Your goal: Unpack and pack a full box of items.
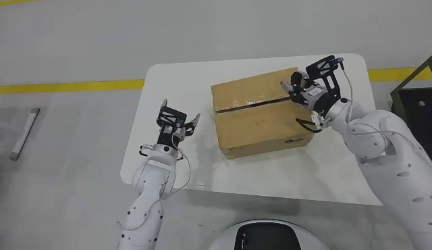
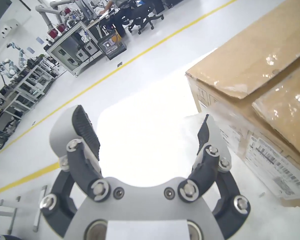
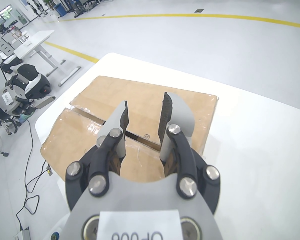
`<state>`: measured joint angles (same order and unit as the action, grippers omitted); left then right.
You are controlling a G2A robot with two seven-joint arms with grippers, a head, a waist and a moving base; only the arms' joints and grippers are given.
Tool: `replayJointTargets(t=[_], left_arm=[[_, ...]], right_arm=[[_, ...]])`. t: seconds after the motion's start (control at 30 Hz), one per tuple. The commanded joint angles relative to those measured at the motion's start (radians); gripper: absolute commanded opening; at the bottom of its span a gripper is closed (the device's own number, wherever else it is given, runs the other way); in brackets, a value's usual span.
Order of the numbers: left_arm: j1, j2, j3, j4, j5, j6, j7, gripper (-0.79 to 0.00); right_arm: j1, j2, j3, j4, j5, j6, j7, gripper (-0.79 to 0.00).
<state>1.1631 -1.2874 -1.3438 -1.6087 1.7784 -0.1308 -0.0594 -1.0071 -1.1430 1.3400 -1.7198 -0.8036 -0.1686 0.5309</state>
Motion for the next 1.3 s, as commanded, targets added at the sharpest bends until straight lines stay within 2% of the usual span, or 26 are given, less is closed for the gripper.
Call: replayJointTargets(t=[0.0, 0.23, 0.43, 0.67, 0.83, 1.0, 1.17, 1.27], left_arm=[[0.006, 0.000, 0.015, 0.028, 0.015, -0.006, 0.019, 0.000], [0.006, -0.009, 0.079, 0.136, 0.017, -0.012, 0.068, 0.000], [-0.051, -0.030, 0.117, 0.204, -0.092, 0.042, 0.025, 0.000], [-0.135, -0.053, 0.170, 0.308, -0.158, 0.065, 0.083, 0.000], [-0.176, -0.077, 0.187, 0.367, -0.308, 0.101, 0.093, 0.000], [-0.201, -0.095, 0.191, 0.387, -0.413, 0.147, 0.102, 0.000], [-0.206, -0.097, 0.187, 0.400, -0.420, 0.130, 0.138, 0.000], [-0.206, -0.098, 0.181, 0.395, -0.437, 0.122, 0.157, 0.000]], right_arm=[[0.001, -0.001, -0.004, 0.000, 0.000, 0.002, 0.000, -0.483], [0.003, -0.003, -0.018, 0.008, -0.007, 0.007, -0.008, -0.502], [0.006, -0.005, -0.025, 0.010, -0.006, 0.007, -0.010, -0.508], [0.012, -0.006, -0.028, 0.015, -0.007, 0.007, -0.011, -0.508], [0.022, -0.007, -0.032, 0.025, -0.006, 0.005, -0.012, -0.511], [0.033, -0.009, -0.045, 0.040, -0.009, -0.001, -0.013, -0.514], [0.048, -0.012, -0.073, 0.091, -0.023, -0.025, -0.005, -0.588], [0.061, -0.015, -0.096, 0.123, -0.037, -0.038, -0.005, -0.606]])
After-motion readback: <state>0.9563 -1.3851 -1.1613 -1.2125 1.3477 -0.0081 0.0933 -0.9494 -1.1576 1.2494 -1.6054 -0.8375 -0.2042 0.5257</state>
